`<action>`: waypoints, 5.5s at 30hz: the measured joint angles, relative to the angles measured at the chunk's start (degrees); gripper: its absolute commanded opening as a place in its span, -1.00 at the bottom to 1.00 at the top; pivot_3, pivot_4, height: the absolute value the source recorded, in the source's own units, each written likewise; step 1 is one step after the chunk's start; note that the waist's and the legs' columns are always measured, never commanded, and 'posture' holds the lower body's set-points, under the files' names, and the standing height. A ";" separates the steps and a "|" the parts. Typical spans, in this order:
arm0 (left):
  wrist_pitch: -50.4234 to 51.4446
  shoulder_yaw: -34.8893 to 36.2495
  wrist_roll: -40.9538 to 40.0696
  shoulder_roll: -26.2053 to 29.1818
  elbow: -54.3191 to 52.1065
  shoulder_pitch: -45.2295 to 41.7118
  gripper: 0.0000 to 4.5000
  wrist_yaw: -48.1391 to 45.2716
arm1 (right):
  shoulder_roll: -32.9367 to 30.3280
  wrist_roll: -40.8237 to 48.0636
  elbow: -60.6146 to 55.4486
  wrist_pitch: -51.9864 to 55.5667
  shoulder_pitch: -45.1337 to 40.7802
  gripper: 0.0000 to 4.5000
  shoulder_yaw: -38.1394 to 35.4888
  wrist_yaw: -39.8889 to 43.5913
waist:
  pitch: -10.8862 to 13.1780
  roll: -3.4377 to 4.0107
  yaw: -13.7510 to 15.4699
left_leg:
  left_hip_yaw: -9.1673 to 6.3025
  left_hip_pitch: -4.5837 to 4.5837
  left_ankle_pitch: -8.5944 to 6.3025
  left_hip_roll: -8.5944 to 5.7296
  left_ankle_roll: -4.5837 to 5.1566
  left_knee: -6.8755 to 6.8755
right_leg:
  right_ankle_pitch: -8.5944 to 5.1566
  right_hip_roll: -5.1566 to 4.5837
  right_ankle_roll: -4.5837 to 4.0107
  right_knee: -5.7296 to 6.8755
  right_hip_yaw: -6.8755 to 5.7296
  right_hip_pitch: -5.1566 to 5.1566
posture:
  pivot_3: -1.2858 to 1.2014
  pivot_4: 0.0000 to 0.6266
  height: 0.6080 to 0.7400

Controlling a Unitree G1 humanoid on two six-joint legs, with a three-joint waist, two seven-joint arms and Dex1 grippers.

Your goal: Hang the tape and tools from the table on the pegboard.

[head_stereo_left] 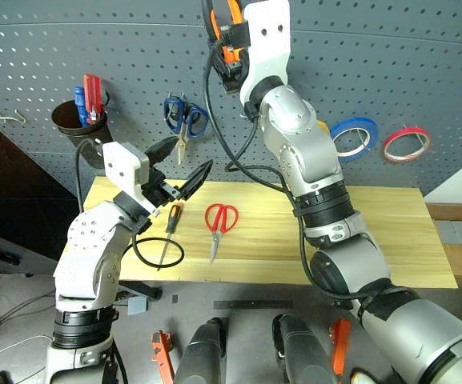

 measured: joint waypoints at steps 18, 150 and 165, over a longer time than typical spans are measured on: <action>-1.80 -2.35 0.49 -1.62 3.71 -3.35 0.91 -0.26 | -2.76 -6.45 7.10 -12.54 8.87 0.17 2.38 -1.06 | -0.01 -0.01 0.76 | 0.00 0.00 0.24 0.02 -0.14 0.01 | 0.09 0.07 -0.10 0.10 -0.01 0.01 | 0.05 -0.41 1.00; 1.78 -4.56 22.00 -7.13 14.04 5.06 0.56 20.44 | -32.56 21.30 -48.61 30.44 28.28 1.00 6.88 39.58 | -0.28 0.09 -0.77 | -0.05 -0.04 0.10 0.01 0.26 0.15 | 0.25 -0.06 0.13 -0.45 -0.09 0.36 | -0.05 -0.23 1.00; 26.91 3.00 17.73 -1.50 39.29 -8.45 0.56 21.58 | -16.60 23.14 -50.48 55.56 28.94 1.00 10.39 20.63 | -0.21 0.11 -0.79 | -0.16 -0.03 0.12 -0.03 0.26 0.26 | 0.24 -0.01 0.14 -0.19 -0.15 0.28 | -0.04 -0.09 1.00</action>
